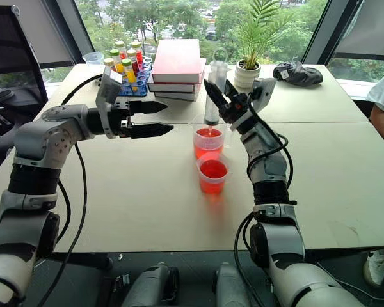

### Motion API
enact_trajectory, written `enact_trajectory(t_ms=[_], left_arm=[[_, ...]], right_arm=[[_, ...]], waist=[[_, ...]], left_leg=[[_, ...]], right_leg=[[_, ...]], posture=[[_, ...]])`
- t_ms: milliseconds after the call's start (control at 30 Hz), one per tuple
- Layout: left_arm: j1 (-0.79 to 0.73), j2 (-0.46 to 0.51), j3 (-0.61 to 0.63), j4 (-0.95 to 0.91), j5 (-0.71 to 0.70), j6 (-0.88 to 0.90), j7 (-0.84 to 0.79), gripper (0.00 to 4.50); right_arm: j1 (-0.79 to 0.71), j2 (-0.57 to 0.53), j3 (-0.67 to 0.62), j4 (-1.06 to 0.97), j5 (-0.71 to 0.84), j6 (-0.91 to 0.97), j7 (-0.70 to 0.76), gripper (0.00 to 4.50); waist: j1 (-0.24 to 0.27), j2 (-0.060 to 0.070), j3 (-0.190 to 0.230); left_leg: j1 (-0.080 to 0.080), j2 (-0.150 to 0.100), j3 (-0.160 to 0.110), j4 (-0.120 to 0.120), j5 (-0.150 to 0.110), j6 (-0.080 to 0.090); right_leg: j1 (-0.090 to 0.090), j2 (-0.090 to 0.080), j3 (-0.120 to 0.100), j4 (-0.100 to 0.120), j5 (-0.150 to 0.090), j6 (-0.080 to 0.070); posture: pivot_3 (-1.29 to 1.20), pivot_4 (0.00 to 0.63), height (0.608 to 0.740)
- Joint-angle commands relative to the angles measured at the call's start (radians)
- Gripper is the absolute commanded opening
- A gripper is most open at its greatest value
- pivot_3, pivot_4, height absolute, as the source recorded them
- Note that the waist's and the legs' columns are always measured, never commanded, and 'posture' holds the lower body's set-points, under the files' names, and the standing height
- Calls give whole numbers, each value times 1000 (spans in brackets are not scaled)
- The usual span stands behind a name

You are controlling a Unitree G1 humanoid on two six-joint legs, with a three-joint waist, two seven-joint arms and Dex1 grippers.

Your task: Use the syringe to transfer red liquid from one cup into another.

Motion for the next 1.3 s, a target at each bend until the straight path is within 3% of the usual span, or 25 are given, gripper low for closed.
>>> enact_trajectory(t_ms=[33, 533, 867, 967, 1200, 1300], left_arm=[[-83, -28, -8, 74, 35, -62, -22, 4500], [-410, -260, 8, 632, 186, -372, -37, 4500], [-500, -332, 66, 864, 224, -459, -30, 4500], [-502, -342, 77, 894, 237, -469, -28, 3647], [-509, -354, 104, 908, 245, -466, -43, 20], [-509, -356, 111, 905, 251, -466, -45, 20]], right_arm=[[-8, -2, 12, -4, -11, -69, 26, 1468], [49, -27, 59, 26, -59, -122, 66, 1468], [51, -36, 74, 12, -63, -124, 67, 1468], [48, -36, 76, 7, -65, -121, 68, 1468], [45, -40, 79, 15, -69, -119, 74, 1468], [44, -43, 81, 15, -71, -113, 78, 1468]], waist=[[-1, 0, 0], [-1, 0, 0], [-2, 0, 0], [-2, 0, 0], [-2, 0, 0], [-2, 0, 0]], left_leg=[[0, 0, 0, 0, 0, 0], [1, 0, 0, 2, 1, -1], [1, 0, 0, 2, 1, -1], [1, 0, 0, 2, 1, -1], [1, 0, 0, 2, 1, -1], [1, 0, 0, 2, 1, -1]], right_leg=[[0, 0, 0, 0, 0, 0], [-1, 1, 0, 6, -1, 1], [-1, 1, 0, 6, -1, 1], [-1, 1, 0, 6, -1, 2], [-1, 1, 0, 7, -1, 2], [-1, 1, 0, 7, -1, 2]], posture=[[0, 150, 740], [0, 150, 740], [0, 150, 740], [0, 150, 740], [0, 150, 740], [0, 150, 740]])
